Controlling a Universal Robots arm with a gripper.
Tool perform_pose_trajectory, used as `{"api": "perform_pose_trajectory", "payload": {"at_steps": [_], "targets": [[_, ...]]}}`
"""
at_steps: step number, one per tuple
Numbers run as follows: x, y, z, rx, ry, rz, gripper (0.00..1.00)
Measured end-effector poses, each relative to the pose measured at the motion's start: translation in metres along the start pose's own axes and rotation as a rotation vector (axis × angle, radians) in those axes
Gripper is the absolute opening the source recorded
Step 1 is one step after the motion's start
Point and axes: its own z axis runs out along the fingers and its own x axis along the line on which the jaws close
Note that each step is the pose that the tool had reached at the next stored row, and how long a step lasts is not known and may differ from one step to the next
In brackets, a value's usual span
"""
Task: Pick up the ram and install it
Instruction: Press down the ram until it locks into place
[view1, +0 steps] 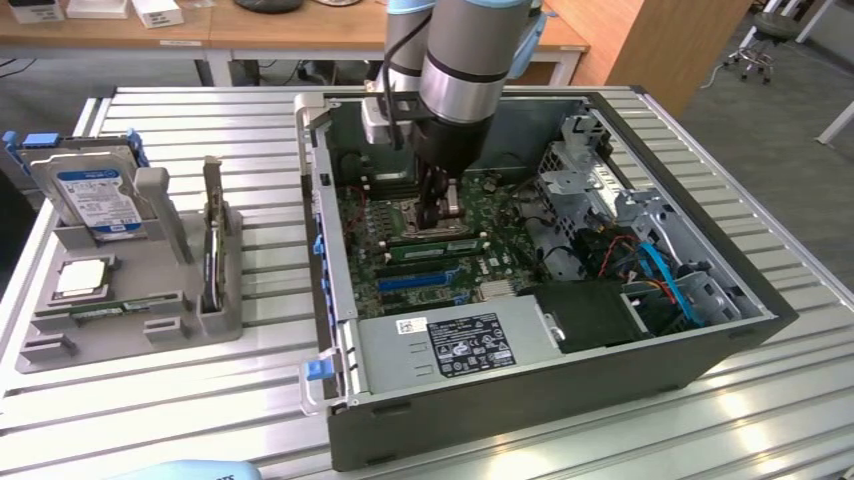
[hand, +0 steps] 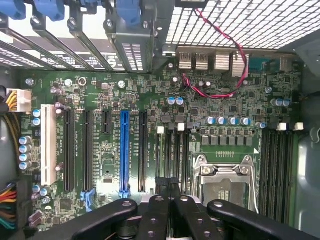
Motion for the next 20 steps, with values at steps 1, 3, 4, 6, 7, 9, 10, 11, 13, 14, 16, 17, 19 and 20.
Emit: {"api": "perform_pose_trajectory", "payload": {"at_steps": [1,3,4,6,7,9,10,11,13,14,16,17,19,20], "targets": [[0.0,0.0,-0.0008,0.0,0.0,0.0,0.1],[0.0,0.0,-0.0008,0.0001,-0.0002,0.0,0.1],[0.0,0.0,-0.0008,0.0001,-0.0002,0.0,0.1],[0.0,0.0,-0.0008,0.0,-0.0001,0.0,0.1],[0.0,-0.0003,-0.0009,-0.0001,0.0,0.0,0.1],[0.0,-0.003,-0.001,-0.0001,0.0001,0.0,0.1],[0.0,-0.0048,-0.001,0.0,0.0,0.0,0.1],[0.0,-0.0068,-0.001,0.0,0.0,0.0,0.1],[0.0,-0.0112,-0.0012,-0.0001,0.0,0.0,0.1],[0.0,-0.0136,-0.0012,-0.0001,0.0,0.0,0.1],[0.0,-0.0182,-0.0013,-0.0002,0.0,0.0,0.1],[0.0,-0.0203,-0.0013,-0.0001,0.0,0.0,0.1],[0.0,-0.0244,-0.0015,-0.0001,0.0,0.0,0.1],[0.0,-0.0265,-0.0015,-0.0002,0.0001,0.0,0.1]]}}
